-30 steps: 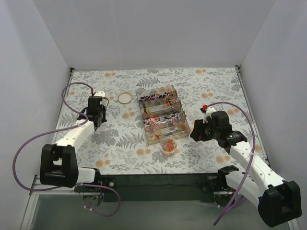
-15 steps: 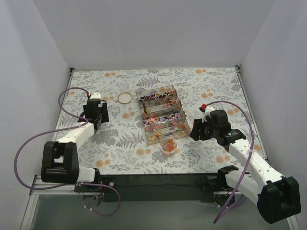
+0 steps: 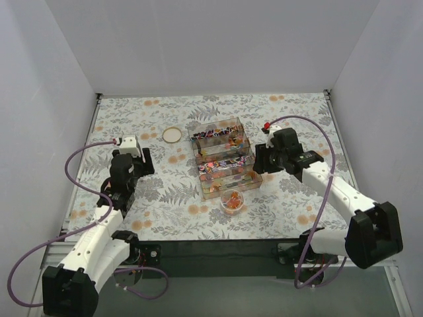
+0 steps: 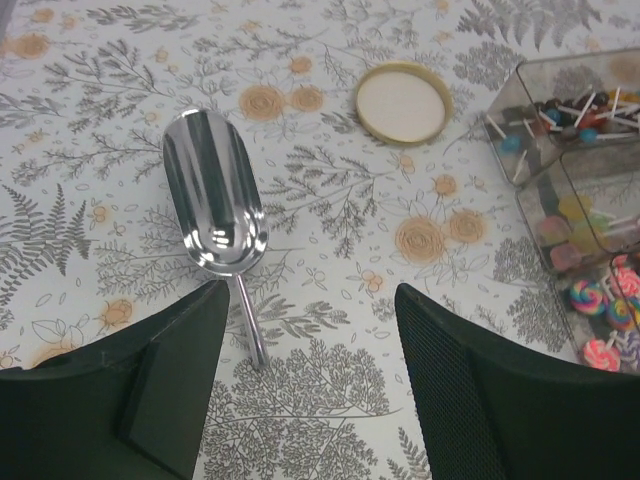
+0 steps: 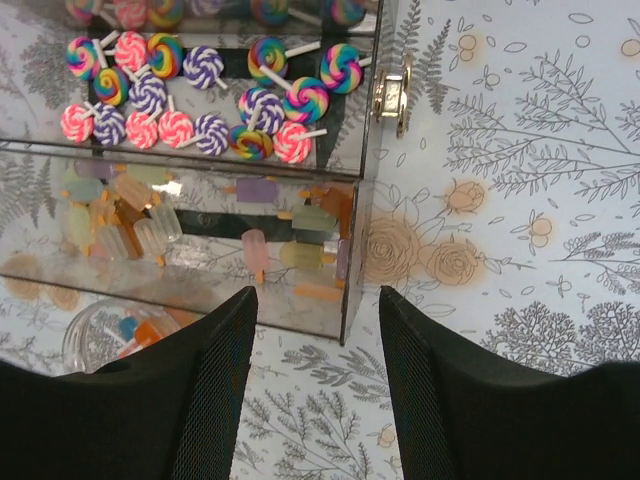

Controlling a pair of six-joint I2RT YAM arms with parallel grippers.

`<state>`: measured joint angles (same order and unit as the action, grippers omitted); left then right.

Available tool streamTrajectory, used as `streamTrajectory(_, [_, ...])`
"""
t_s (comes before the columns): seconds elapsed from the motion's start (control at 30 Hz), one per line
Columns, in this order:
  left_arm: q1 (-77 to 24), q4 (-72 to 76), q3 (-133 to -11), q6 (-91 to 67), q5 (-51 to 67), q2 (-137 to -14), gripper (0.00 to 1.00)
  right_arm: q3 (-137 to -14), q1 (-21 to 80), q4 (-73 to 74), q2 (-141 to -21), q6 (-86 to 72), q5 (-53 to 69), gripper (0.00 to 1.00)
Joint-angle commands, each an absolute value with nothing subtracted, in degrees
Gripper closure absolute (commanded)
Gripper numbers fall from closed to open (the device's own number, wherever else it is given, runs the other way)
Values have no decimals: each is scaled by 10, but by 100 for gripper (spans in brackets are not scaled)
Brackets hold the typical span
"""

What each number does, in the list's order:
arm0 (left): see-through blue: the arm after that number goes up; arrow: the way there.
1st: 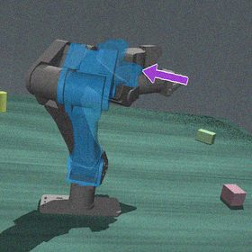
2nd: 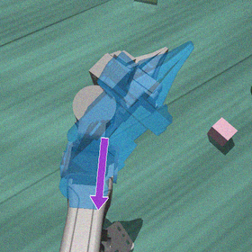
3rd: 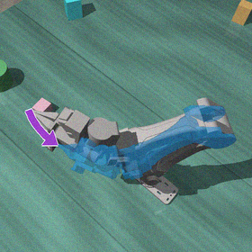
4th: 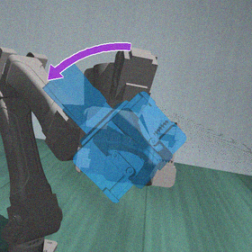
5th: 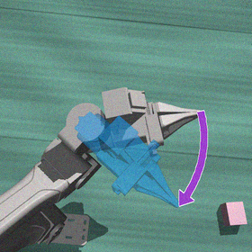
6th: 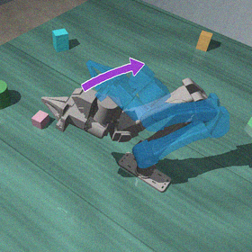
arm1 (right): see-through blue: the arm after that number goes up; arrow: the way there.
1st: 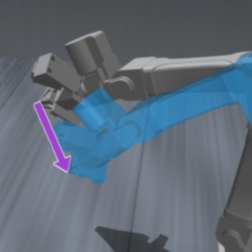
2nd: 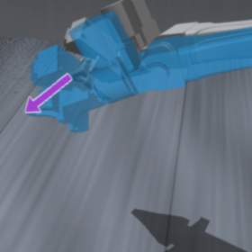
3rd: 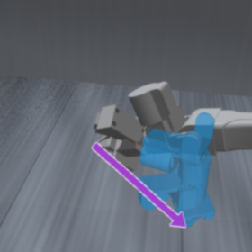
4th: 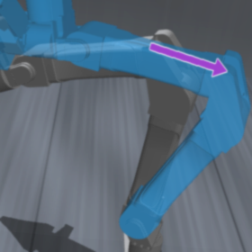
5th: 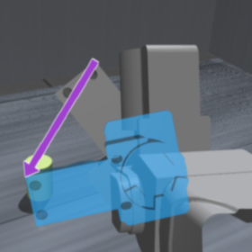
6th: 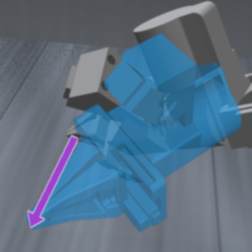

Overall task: Pack the candies
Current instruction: Move the storage box to the center of the board.

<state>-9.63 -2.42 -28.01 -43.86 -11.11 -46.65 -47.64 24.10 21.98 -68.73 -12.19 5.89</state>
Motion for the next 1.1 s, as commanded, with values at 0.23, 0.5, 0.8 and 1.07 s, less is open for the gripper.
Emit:
streamTrajectory(0.23, [-138,24,-262,-393,-141,-440,35,-560,262,252,-823,-104,-18,46])
streamTrajectory(0.5, [-158,29,-254,-382,-164,-421,36,-613,273,260,-921,-91,-44,65])
streamTrajectory(0.8, [-173,31,-247,-376,-171,-403,36,-633,192,254,-960,-21,-152,89])
streamTrajectory(1.07, [-180,33,-243,-365,-177,-388,37,-676,59,229,-987,92,-149,92])
